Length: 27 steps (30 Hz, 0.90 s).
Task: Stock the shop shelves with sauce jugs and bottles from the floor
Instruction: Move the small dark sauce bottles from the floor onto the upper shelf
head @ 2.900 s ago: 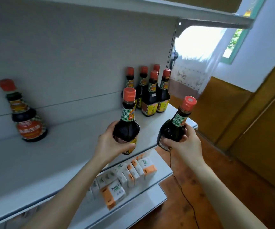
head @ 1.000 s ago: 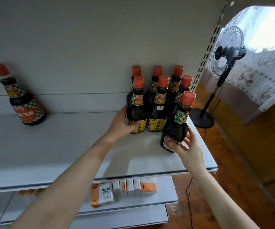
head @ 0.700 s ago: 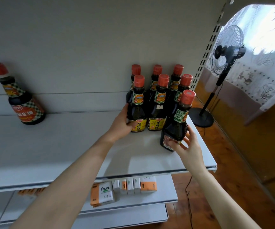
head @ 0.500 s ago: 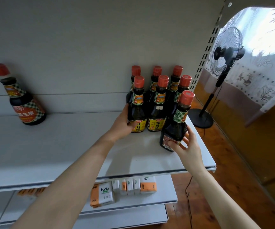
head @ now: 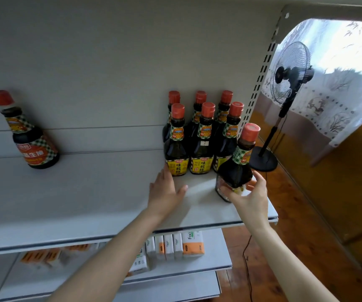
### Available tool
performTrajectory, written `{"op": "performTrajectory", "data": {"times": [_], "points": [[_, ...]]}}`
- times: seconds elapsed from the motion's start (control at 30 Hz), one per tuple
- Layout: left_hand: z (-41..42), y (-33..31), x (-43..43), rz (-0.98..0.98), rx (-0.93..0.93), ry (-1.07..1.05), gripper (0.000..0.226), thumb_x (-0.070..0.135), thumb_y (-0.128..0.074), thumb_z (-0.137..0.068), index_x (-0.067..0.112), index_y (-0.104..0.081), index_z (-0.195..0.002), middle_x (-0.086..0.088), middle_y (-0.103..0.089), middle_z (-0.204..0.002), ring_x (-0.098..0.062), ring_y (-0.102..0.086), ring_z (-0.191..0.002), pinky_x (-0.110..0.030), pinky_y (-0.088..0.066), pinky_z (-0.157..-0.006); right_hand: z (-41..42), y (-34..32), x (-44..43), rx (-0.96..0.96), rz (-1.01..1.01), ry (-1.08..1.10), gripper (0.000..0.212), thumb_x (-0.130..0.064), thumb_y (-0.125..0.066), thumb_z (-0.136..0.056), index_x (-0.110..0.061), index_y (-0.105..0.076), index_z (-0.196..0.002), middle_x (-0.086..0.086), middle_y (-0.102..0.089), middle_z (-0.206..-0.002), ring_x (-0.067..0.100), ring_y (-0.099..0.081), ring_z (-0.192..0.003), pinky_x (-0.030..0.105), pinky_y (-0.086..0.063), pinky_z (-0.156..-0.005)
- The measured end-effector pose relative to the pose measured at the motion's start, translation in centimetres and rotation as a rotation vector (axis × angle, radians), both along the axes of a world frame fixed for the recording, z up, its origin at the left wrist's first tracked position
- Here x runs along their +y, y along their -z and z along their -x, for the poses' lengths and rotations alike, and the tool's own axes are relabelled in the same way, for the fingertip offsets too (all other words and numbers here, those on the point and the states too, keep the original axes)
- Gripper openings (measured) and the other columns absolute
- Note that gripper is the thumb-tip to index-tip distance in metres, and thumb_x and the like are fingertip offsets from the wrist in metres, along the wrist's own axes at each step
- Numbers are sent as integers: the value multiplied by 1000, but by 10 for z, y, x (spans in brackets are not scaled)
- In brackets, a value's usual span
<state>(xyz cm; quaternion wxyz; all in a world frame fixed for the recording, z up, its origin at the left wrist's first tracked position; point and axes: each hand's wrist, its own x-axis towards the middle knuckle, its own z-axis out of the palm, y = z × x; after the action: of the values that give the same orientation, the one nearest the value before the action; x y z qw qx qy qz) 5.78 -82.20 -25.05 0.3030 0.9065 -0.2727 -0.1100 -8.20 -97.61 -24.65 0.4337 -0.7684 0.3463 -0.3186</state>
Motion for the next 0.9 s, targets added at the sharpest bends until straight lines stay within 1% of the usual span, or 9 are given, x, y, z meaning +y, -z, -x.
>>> {"op": "performTrajectory", "data": {"times": [0.07,0.13,0.23,0.3,0.37,0.53,0.6,0.7,0.9], "points": [[8,3,2,-205,-69,40,81,50,-47,-89,10,-6,-147,-11,-20,-152,-25,-17,-141,-51,-15,-111,4,2,-5,25,33,53,85,-30,-84,-62,-11,-40,-131,8,-46,-123,21,-42,-117,26,-36,-87],[12,7,4,-303,-113,66,81,55,-41,-89,9,-6,-147,-10,-11,-155,-23,-5,-144,-53,-9,-111,8,1,-12,32,33,38,81,-29,-85,-61,-13,-43,-129,4,-46,-119,20,-39,-119,27,-35,-89],[13,15,6,-335,-147,84,76,59,-33,-89,11,-16,-145,-11,-7,-157,-23,1,-145,-54,-4,-112,19,2,-19,20,-82,-112,81,-23,-82,-66,-19,-37,-133,-7,-44,-119,11,-41,-116,27,-38,-92],[14,20,7,-344,-176,84,83,68,-20,-82,13,-20,-145,-12,-7,-156,-24,1,-145,-54,-4,-112,24,6,-22,23,-140,-172,80,-18,-78,-71,-19,-32,-136,-8,-48,-120,11,-46,-117,27,-41,-92],[15,22,7,-341,-208,79,93,70,-8,-72,14,-20,-144,-13,-9,-156,-24,0,-145,-53,-5,-112,26,9,-23,9,-135,-158,77,-14,-77,-72,-16,-33,-135,-5,-51,-119,14,-50,-115,26,-44,-90],[16,21,9,-348,-203,75,100,72,0,-65,16,-19,-145,-12,-7,-157,-23,1,-145,-52,-4,-113,14,8,-18,-15,-99,-105,75,-15,-82,-66,-9,-40,-128,-2,-50,-110,12,-51,-99,21,-45,-78],[17,20,9,-354,-188,74,92,72,-8,-74,17,-18,-146,-11,-6,-157,-22,3,-145,-51,-2,-114,8,9,-19,-24,-91,-108,73,-16,-82,-66,-9,-41,-126,0,-50,-111,13,-50,-100,24,-45,-81],[18,18,9,-355,-171,74,72,60,-27,-90,17,-16,-147,-10,-3,-158,-21,5,-145,-49,1,-115,0,11,-20,-50,-120,-115,69,-14,-80,-68,-10,-41,-125,0,-50,-112,12,-49,-101,24,-44,-80],[17,17,8,-389,-171,71,73,61,-27,-91,17,-13,-148,-10,-2,-158,-21,5,-145,-49,0,-115,-11,10,-23,-81,-152,-138,65,-12,-78,-71,-12,-41,-125,-3,-53,-109,13,-52,-98,26,-45,-80]]}}
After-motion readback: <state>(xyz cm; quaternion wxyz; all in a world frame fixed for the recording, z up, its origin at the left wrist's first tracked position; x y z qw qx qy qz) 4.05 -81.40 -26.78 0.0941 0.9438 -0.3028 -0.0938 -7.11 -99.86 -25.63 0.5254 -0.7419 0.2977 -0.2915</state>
